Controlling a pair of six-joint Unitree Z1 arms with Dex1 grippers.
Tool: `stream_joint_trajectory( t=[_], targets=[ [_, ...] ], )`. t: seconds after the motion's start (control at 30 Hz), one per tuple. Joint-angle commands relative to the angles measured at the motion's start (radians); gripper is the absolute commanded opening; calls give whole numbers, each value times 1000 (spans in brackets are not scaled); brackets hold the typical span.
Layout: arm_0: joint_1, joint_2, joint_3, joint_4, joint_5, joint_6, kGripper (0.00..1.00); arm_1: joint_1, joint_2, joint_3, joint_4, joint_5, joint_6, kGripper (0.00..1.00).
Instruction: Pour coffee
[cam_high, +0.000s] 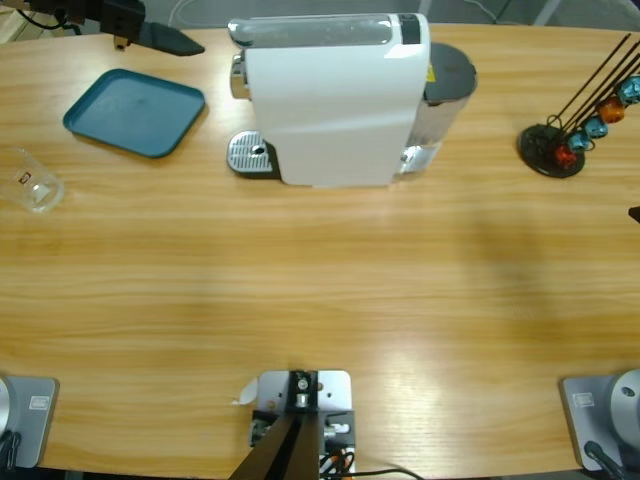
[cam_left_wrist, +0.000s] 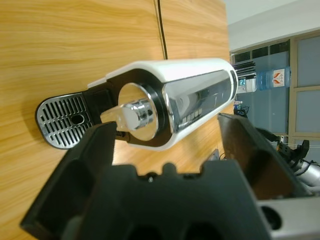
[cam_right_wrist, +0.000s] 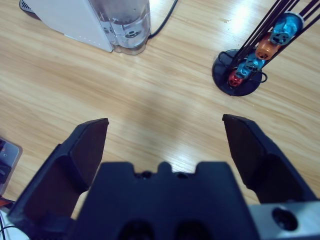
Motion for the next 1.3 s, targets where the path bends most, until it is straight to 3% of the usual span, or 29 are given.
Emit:
stream_joint_trajectory(
  t=[0.03,0.17,0.23,0.47,0.53,0.6,0.7,0.77,0.83,1.3],
  targets=[
    [-4,93,-11,-14,-37,-26,781,8,14,18,15,-7,7,1000],
    [-14,109,-33,-17,-40,-32,708,8,15,17,15,-7,7,1000],
    [-20,108,-45,-19,-40,-35,593,8,17,17,15,-7,7,1000],
    [-55,117,-53,-19,-38,-49,589,8,24,15,15,-7,7,1000],
    [-55,116,-55,-20,-36,-49,489,8,23,15,15,-7,7,1000],
    [-55,113,-54,-20,-38,-51,475,8,25,15,15,-7,7,1000],
    [-55,100,-44,-21,-32,-52,158,8,26,15,15,-7,7,1000],
    [-55,97,-42,-21,-34,-52,130,8,26,15,15,-7,7,1000],
    [-55,92,-41,-21,-29,-52,0,8,26,15,15,-7,7,1000],
    [-55,66,-40,-23,-38,-43,0,8,25,15,17,-8,7,1000]
  ],
)
